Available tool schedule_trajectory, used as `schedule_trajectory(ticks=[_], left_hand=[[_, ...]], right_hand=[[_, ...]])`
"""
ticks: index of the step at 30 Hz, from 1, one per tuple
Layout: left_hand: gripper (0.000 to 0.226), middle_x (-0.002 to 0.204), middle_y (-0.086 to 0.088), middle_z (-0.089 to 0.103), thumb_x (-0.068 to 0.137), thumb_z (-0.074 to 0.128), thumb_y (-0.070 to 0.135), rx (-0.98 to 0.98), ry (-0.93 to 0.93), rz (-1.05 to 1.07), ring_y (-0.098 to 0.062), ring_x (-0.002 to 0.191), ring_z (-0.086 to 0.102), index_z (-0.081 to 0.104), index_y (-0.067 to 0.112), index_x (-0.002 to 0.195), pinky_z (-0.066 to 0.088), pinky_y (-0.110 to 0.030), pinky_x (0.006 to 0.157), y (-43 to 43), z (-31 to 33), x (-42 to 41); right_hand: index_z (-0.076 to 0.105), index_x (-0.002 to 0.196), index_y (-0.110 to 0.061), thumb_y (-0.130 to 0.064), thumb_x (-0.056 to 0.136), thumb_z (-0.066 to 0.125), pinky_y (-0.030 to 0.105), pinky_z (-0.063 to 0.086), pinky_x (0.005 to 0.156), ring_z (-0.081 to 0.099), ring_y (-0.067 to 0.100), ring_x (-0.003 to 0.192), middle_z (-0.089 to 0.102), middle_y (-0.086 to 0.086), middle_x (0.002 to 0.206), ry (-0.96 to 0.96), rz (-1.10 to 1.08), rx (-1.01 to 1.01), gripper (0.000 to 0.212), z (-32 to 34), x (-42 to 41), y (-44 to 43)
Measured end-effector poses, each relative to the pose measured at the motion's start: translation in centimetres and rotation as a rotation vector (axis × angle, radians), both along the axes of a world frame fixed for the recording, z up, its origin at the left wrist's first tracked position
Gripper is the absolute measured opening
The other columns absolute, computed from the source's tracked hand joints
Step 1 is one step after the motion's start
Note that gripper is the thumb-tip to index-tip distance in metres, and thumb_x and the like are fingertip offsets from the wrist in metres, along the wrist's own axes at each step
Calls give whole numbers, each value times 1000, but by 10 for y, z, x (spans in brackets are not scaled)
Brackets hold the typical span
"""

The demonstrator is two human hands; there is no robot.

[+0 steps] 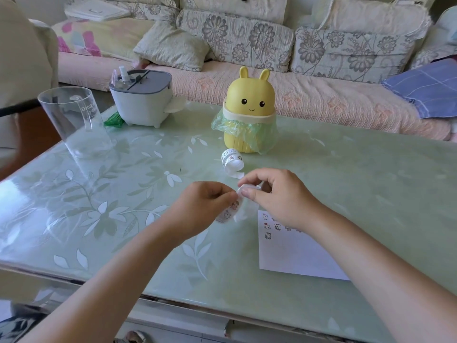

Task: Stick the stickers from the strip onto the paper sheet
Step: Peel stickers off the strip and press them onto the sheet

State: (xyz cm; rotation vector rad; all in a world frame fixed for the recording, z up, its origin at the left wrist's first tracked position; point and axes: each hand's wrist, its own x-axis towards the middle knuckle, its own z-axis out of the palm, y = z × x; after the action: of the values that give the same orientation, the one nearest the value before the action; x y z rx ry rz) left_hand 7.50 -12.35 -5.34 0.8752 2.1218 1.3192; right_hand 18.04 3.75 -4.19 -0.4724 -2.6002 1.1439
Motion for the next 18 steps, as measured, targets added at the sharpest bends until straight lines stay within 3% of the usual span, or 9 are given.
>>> schedule_trajectory(ticks=[3, 6, 9, 11, 14, 18], left_hand=[[14, 64, 8, 65, 90, 69, 30, 22, -148, 43, -6, 53, 50, 76, 20, 82, 44, -16, 53, 2, -1, -1], [10, 68, 3, 71, 89, 70, 23, 112, -346, 158, -11, 56, 62, 77, 16, 85, 58, -27, 62, 6, -2, -2], [12, 69, 1, 71, 90, 69, 22, 184, -441, 205, -15, 55, 64, 76, 12, 91, 55, -28, 56, 8, 1, -3], [14, 72, 1, 72, 91, 69, 22, 218, -475, 205, -16, 55, 64, 75, 10, 94, 53, -26, 54, 10, 3, -4], [15, 76, -2, 72, 91, 68, 22, 230, -471, 160, -18, 57, 63, 76, 9, 95, 53, -28, 56, 13, 6, -3], [20, 86, -9, 74, 93, 66, 23, 235, -502, 119, -25, 66, 66, 75, 6, 96, 58, -35, 65, 17, 9, -4]], right_hand=[[72, 110, -35, -26, 91, 71, 8, 35, 58, 49, 2, 54, 57, -31, 72, 45, -66, 35, 20, -1, -1, 1], [67, 117, -39, -28, 90, 70, 14, 43, 69, 57, 8, 67, 54, -21, 108, 156, -158, 154, 30, -2, -3, -1], [67, 107, -39, -30, 91, 69, 19, 47, 68, 55, 10, 62, 58, -14, 101, 193, -207, 129, 19, -2, -6, -4], [67, 104, -35, -27, 92, 68, 22, 48, 62, 58, 15, 59, 68, -9, 91, 177, -158, -75, 14, 0, -8, -6], [68, 103, -26, -19, 92, 71, 13, 41, 50, 62, 16, 55, 74, -2, 83, 148, -96, -321, 14, 3, -7, -8], [73, 95, -21, -16, 87, 77, 15, 44, 53, 58, 8, 53, 75, 0, 80, 157, -123, -296, 11, 3, -8, -3]])
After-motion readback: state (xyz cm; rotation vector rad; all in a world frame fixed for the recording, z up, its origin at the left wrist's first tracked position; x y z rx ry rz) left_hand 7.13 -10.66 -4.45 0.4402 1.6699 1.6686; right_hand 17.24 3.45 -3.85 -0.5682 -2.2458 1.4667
